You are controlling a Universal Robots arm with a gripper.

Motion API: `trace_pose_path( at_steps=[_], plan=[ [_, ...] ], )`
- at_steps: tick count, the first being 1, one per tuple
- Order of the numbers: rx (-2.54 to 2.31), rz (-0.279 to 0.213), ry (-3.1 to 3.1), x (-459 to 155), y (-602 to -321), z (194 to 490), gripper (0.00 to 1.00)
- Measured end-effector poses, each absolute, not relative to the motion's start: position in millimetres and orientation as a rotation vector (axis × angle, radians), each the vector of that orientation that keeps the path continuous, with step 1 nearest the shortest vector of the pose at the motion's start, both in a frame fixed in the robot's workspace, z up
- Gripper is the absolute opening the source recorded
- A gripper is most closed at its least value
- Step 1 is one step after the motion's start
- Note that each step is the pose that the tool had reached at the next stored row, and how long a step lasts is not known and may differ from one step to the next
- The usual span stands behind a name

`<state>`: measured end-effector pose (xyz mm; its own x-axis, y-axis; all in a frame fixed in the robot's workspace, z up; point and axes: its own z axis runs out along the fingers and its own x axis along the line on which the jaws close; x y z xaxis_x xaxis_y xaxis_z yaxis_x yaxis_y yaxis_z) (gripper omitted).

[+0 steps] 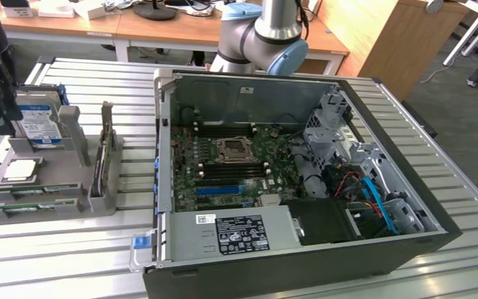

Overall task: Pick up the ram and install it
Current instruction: 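Pick up the ram and move it above insertion slot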

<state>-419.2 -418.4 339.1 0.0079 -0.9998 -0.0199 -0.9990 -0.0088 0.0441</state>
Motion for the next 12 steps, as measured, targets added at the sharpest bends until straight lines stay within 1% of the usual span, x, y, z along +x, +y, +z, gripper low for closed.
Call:
trace_pose_path(
  at_steps=[12],
  plan=[
    [2.218, -0.071, -2.199, -419, -418, 325, 0.37]
  ],
)
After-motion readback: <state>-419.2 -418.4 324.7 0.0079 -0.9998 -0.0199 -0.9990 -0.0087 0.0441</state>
